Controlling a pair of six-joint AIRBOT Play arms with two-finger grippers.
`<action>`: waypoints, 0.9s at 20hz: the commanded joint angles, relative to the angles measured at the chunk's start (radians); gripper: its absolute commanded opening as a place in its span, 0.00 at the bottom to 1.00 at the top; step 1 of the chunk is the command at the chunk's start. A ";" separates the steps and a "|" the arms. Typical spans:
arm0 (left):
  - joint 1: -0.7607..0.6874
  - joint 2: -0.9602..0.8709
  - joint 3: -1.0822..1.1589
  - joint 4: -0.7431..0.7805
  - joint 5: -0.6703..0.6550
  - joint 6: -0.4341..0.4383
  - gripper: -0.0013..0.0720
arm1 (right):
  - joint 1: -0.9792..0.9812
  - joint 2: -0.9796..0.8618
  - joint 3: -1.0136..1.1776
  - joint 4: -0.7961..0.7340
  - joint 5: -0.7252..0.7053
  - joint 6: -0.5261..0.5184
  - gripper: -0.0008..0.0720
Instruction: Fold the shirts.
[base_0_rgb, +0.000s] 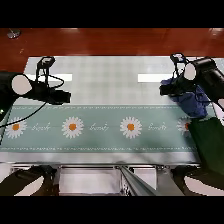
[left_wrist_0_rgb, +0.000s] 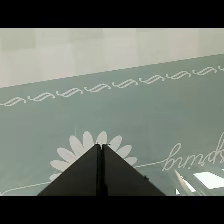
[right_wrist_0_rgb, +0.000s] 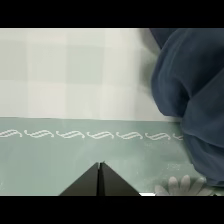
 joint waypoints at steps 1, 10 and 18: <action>0.000 -0.001 0.000 0.000 0.000 0.000 0.05 | 0.000 0.000 0.000 0.000 0.000 0.000 0.05; 0.000 -0.001 0.000 0.000 0.000 0.000 0.05 | 0.000 0.000 0.000 0.000 0.000 0.000 0.05; 0.000 -0.008 0.000 0.000 0.230 0.000 0.05 | 0.000 0.000 -0.001 -0.087 -0.246 0.002 0.18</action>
